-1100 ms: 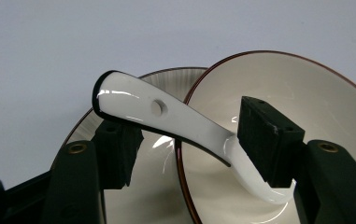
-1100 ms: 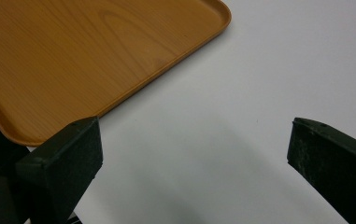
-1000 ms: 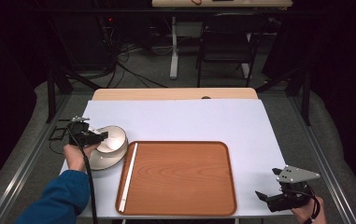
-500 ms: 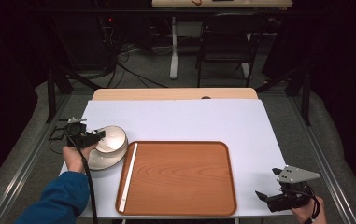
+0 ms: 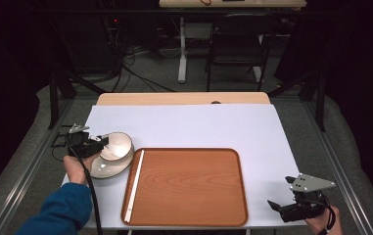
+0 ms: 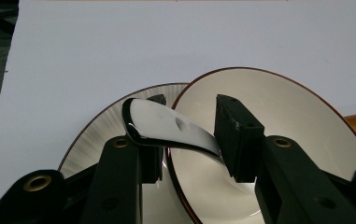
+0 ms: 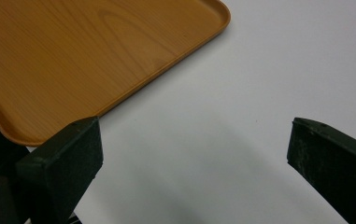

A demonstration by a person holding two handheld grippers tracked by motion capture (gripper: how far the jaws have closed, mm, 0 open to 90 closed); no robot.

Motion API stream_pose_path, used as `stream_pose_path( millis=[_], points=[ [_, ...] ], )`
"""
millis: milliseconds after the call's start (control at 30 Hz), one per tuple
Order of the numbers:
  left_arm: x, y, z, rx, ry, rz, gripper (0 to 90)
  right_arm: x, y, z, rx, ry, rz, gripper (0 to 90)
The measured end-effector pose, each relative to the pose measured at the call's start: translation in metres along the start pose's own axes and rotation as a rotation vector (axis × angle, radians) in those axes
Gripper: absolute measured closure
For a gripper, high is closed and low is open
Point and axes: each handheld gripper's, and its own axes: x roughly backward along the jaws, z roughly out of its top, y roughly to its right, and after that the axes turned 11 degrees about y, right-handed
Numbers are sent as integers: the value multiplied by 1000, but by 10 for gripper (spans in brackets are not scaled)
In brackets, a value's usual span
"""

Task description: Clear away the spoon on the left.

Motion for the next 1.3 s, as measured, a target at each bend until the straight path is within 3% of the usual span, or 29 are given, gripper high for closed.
stream_pose_path(
  millis=[200,367,733,1100,1300],
  points=[
    [4,1,0,-4,36,8,652,0,0,0,0,-1,-2,29],
    [11,7,3,-36,80,-1,674,0,0,0,1,-1,-2,29],
    [18,21,4,-70,140,-88,742,0,0,0,4,-2,-2,29],
    [18,27,2,-50,137,-155,831,0,0,0,4,1,-3,29],
    [21,30,4,-73,130,-186,849,0,0,0,3,2,-1,29]
  ],
)
